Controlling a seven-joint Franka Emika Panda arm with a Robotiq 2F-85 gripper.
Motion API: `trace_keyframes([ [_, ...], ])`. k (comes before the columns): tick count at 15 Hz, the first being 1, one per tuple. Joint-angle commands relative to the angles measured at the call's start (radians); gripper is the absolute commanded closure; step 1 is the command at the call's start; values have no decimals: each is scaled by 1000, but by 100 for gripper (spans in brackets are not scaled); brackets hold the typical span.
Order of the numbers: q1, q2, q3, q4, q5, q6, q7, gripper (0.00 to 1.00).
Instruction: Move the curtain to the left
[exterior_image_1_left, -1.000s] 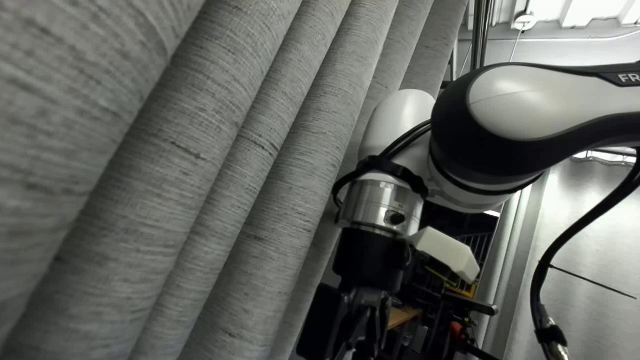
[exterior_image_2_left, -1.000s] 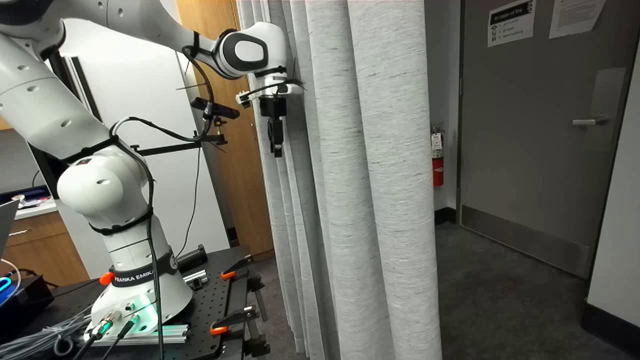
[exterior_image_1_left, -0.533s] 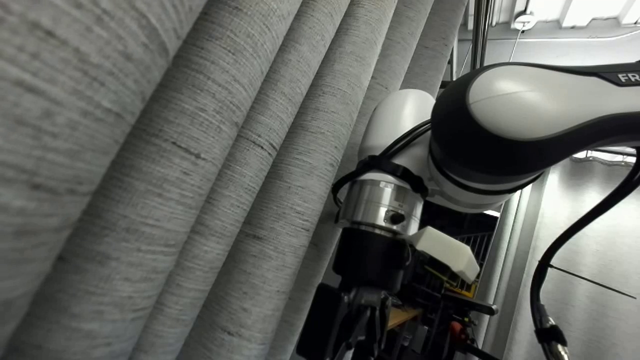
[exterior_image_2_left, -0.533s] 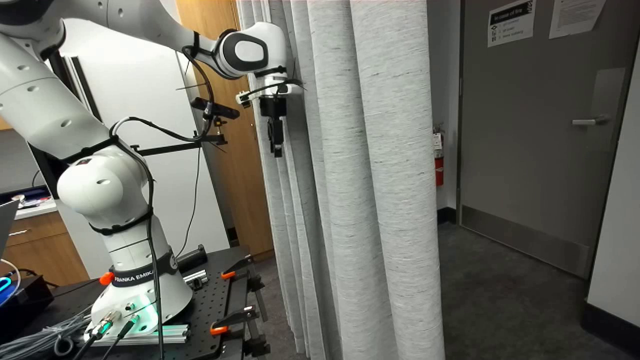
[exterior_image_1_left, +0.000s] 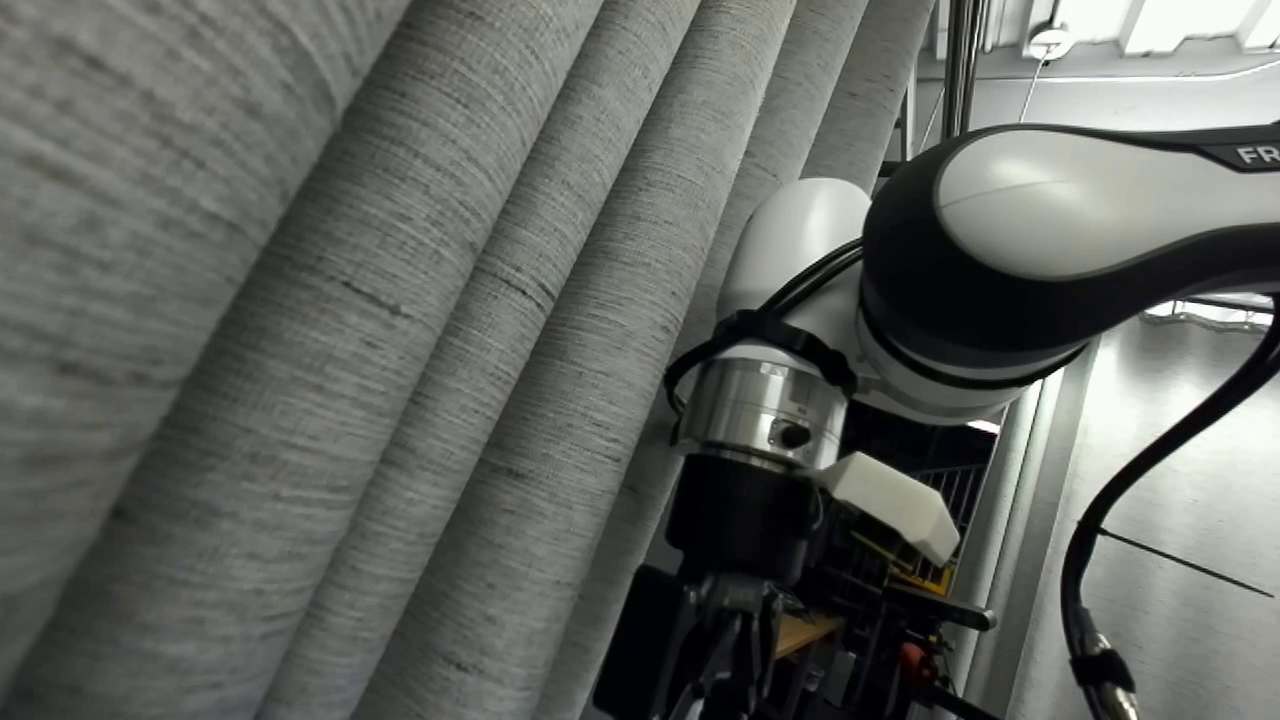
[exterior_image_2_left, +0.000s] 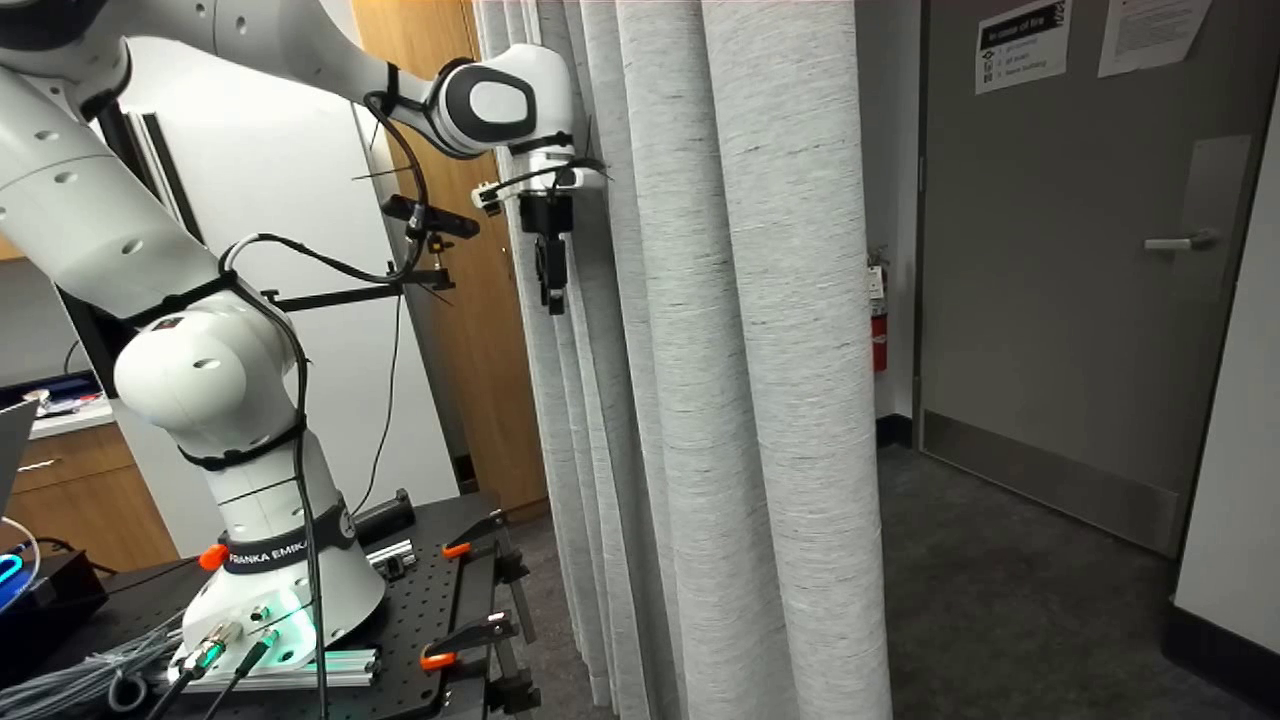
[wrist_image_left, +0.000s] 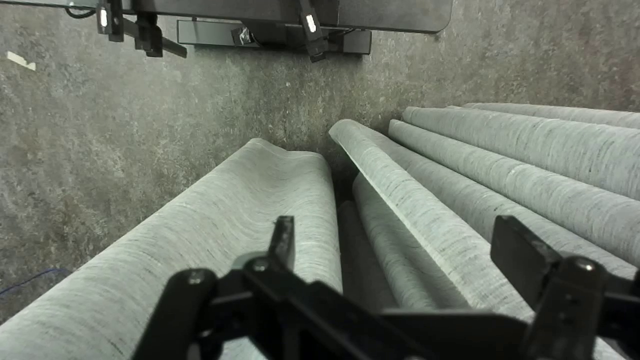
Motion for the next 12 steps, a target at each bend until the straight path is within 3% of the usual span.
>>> trace_keyframes([
  [1,1,-4,-6,-2,-8,14,18,0],
  [12,-115,-162,-29,-89,-160,218,224,0],
])
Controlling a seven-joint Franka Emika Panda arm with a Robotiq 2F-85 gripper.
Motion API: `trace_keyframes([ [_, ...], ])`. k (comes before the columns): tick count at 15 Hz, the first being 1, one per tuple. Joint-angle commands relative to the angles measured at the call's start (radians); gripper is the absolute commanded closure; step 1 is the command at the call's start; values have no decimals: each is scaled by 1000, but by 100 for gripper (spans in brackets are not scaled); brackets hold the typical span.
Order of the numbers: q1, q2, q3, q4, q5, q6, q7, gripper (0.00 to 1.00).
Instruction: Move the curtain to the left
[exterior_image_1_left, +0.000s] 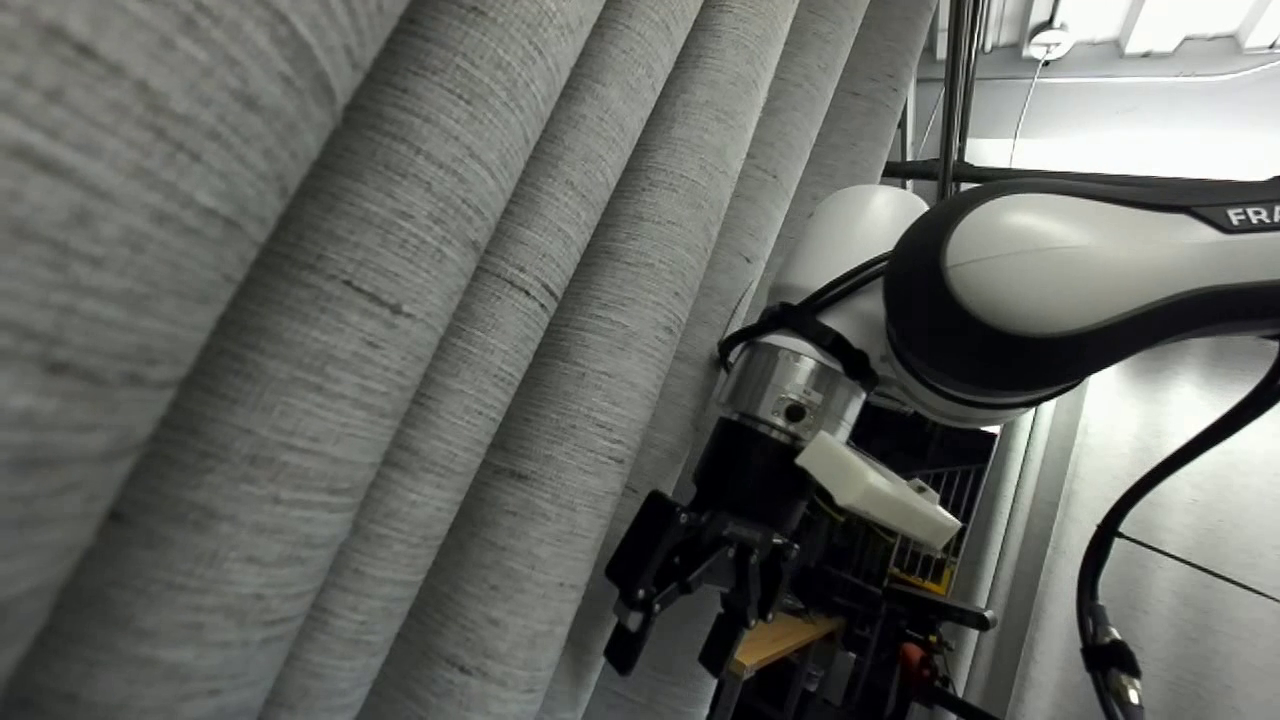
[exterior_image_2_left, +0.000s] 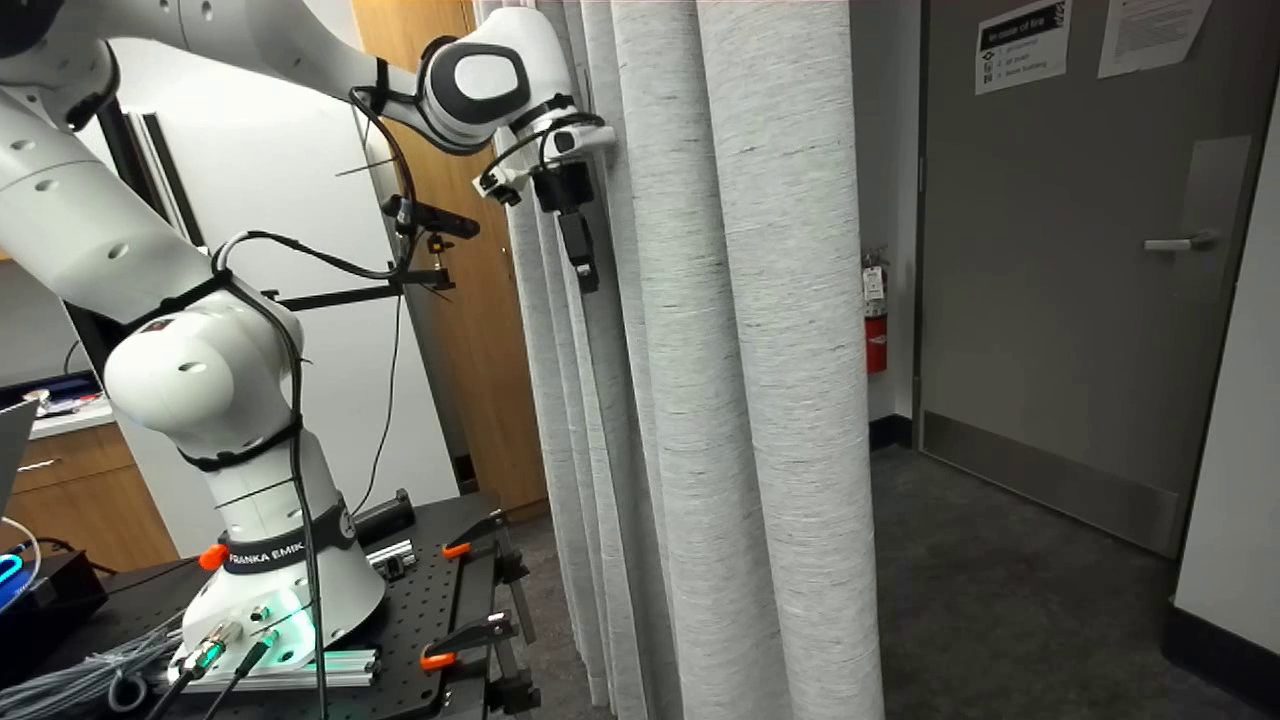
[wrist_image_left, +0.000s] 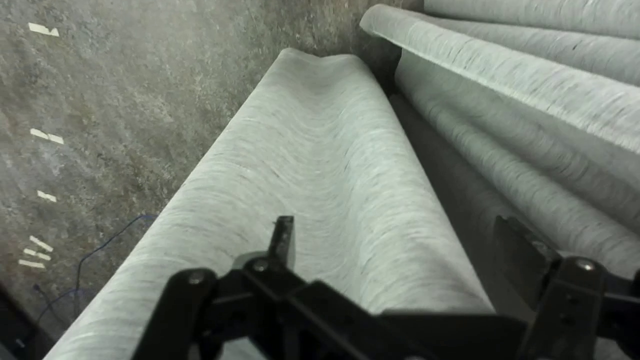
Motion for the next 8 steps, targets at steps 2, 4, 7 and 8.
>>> trace_keyframes([
  [2,-56,-127,4,-77,-56,70,90,0],
  [4,-78,-174,3,-98,-65,81,120,0],
  [7,-119,-242,-2,-113,-70,67,165,0],
  [8,-136,-263,-2,-118,-78,75,178,0],
])
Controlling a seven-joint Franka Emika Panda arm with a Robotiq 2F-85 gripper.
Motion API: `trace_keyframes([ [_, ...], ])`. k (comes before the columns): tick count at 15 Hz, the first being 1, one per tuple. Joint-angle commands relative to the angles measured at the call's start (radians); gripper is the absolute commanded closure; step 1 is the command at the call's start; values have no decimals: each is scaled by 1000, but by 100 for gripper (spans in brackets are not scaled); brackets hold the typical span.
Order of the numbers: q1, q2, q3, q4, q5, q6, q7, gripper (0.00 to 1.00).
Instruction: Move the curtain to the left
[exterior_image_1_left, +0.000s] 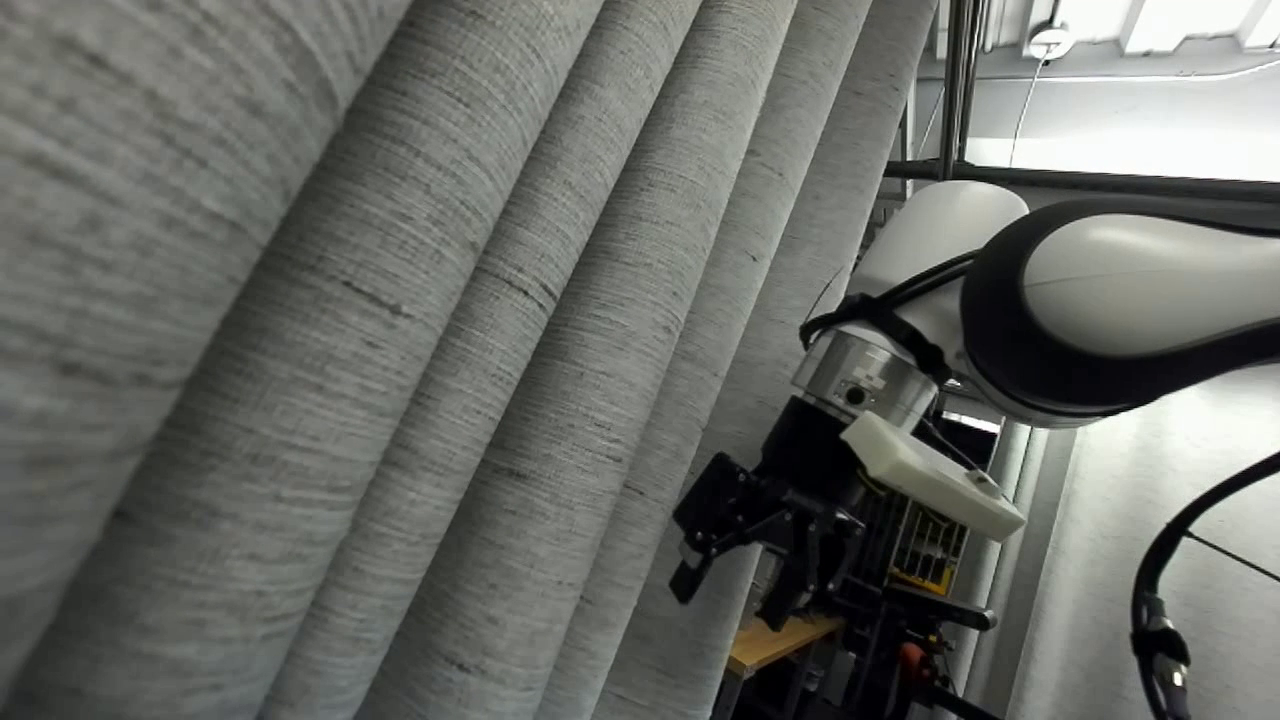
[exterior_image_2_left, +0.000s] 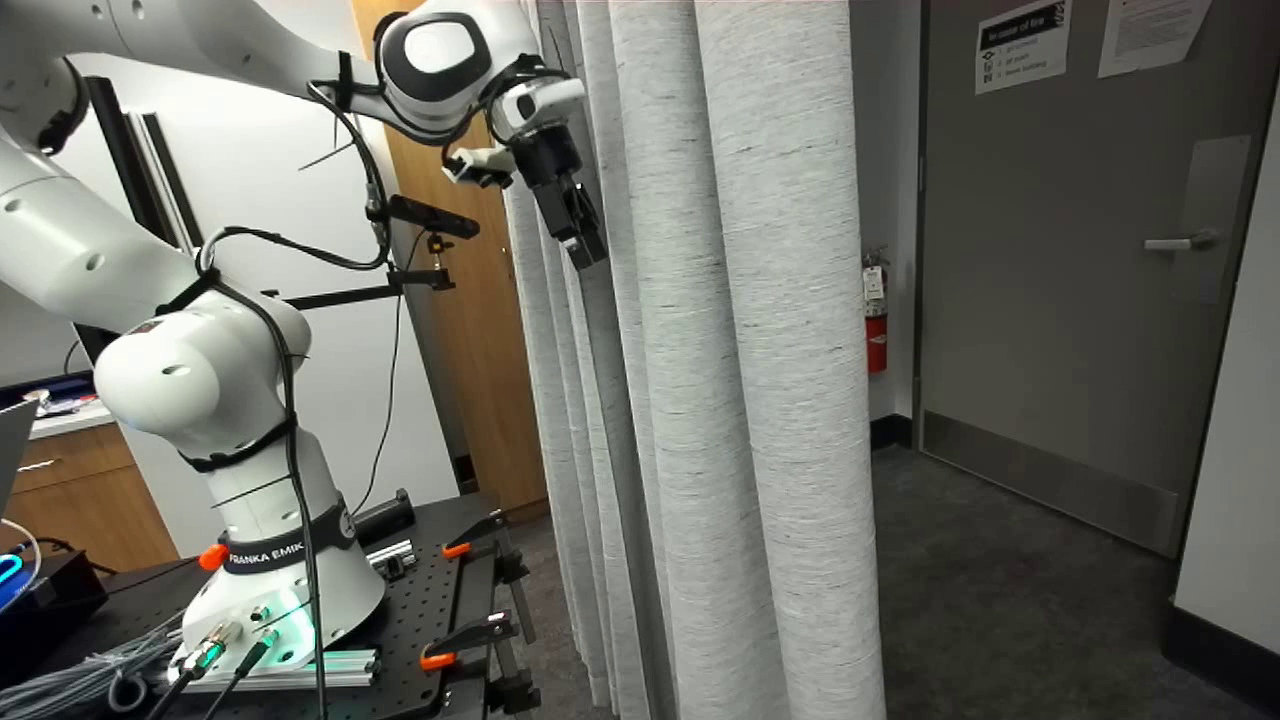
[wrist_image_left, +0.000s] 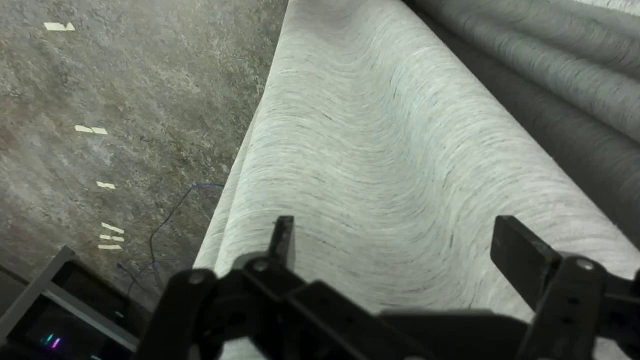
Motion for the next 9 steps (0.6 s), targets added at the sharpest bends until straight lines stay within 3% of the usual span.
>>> trace_keyframes([
  [1,-60,-112,-1,-46,-40,29,57,0],
  [9,-176,-188,-23,-48,-150,224,55,0],
])
